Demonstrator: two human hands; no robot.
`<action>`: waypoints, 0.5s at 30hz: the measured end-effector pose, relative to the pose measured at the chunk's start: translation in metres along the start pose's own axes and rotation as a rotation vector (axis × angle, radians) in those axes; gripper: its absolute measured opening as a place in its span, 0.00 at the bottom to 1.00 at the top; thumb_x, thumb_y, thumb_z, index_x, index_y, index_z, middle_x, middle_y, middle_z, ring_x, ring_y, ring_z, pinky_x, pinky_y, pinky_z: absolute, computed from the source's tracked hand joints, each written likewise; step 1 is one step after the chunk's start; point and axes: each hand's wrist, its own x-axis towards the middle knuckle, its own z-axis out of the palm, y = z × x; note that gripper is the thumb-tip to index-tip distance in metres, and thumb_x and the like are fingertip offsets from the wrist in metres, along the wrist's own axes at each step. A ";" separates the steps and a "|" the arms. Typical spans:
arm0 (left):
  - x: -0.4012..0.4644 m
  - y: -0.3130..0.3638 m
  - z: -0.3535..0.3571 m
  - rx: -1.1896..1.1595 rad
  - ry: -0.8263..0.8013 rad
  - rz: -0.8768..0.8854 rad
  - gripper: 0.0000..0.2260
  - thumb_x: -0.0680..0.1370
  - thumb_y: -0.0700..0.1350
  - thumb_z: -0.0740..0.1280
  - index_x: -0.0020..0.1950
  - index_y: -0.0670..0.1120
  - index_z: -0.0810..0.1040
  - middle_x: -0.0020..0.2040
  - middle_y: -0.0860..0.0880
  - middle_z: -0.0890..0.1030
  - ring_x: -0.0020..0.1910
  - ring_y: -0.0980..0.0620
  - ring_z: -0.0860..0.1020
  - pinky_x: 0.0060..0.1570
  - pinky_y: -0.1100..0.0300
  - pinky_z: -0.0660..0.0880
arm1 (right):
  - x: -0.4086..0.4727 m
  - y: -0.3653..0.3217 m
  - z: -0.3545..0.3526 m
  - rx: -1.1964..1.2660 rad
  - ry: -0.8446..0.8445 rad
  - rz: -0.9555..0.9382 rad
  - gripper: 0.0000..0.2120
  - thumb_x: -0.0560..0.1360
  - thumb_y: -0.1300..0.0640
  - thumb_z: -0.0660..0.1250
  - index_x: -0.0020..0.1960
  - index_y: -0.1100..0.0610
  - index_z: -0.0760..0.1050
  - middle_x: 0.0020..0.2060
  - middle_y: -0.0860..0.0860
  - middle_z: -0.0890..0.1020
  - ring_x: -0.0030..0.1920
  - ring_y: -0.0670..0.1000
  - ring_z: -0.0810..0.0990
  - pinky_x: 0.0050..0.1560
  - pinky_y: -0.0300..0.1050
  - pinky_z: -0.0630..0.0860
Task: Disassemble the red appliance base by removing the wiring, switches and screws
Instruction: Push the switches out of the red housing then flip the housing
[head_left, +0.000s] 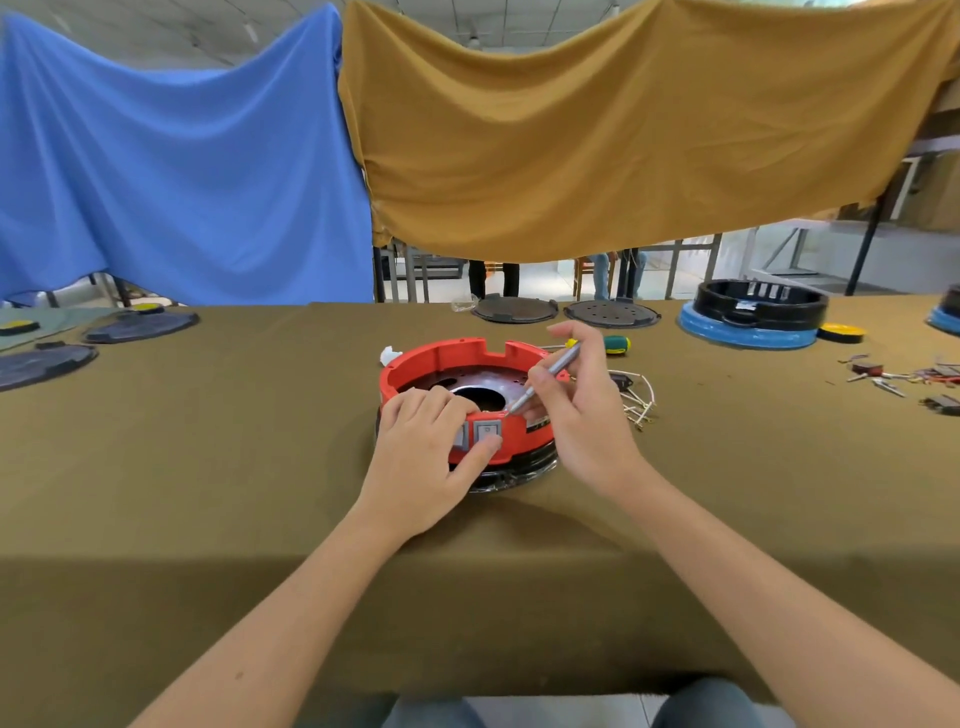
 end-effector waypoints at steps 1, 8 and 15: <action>0.000 0.000 0.000 0.004 0.004 0.003 0.16 0.78 0.60 0.59 0.53 0.50 0.76 0.49 0.55 0.75 0.52 0.52 0.72 0.61 0.55 0.63 | 0.001 -0.001 0.000 -0.015 -0.008 -0.013 0.16 0.83 0.63 0.60 0.65 0.48 0.62 0.44 0.54 0.77 0.40 0.51 0.85 0.44 0.50 0.83; 0.000 -0.003 0.001 0.000 -0.002 0.005 0.16 0.78 0.61 0.60 0.55 0.50 0.77 0.50 0.55 0.76 0.53 0.52 0.73 0.61 0.53 0.65 | 0.003 -0.005 0.002 -0.185 -0.112 -0.085 0.15 0.82 0.60 0.61 0.63 0.46 0.61 0.38 0.45 0.79 0.40 0.47 0.84 0.45 0.52 0.82; 0.000 -0.004 0.001 -0.004 -0.002 0.007 0.18 0.78 0.61 0.60 0.56 0.50 0.77 0.51 0.55 0.76 0.54 0.51 0.73 0.62 0.54 0.63 | 0.014 -0.026 0.002 -0.475 -0.283 -0.184 0.11 0.83 0.59 0.61 0.62 0.52 0.62 0.37 0.47 0.77 0.37 0.45 0.81 0.39 0.43 0.77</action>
